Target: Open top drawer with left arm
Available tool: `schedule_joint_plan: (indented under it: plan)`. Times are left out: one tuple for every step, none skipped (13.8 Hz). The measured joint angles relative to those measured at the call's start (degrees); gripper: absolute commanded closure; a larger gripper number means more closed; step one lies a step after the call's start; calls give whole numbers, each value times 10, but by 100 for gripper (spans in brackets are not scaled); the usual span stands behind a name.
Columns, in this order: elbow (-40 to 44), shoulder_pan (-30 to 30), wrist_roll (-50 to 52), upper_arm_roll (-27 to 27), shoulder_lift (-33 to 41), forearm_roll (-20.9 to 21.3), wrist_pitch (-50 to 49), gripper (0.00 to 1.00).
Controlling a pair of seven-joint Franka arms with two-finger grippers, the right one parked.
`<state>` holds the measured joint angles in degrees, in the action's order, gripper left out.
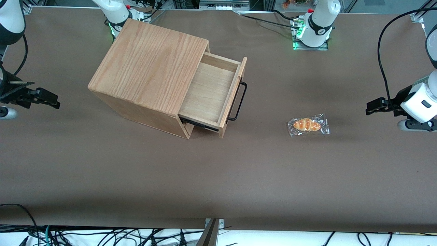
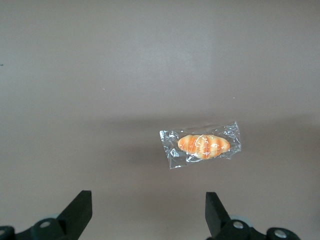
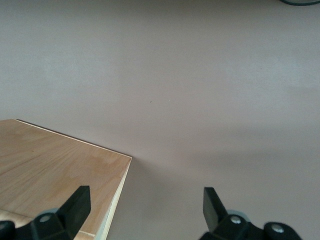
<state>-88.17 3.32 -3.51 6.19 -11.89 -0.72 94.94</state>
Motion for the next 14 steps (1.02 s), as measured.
schedule_joint_plan:
  plan:
    - [0,0,0,0,0,0,-1,0]
    - [0,0,0,0,0,0,-3,0]
    - [0,0,0,0,0,0,-5,0]
    - [1,-1,0,0,0,0,-8,0]
    - [1,-1,0,0,1,0,-12,0]
    - [1,-1,0,0,1,0,-15,0]
    - [2,-1,0,0,1,0,-19,0]
    - [4,0,0,-1,1,0,-25,0]
    - [8,0,0,-1,2,0,-30,0]
    - [11,0,0,-1,2,0,-33,0]
    - [13,0,0,-1,2,0,-35,0]
    - [14,-1,0,0,2,0,-36,0]
    - [14,-1,0,0,2,0,-37,0]
    - [14,-2,0,0,2,0,-39,0]
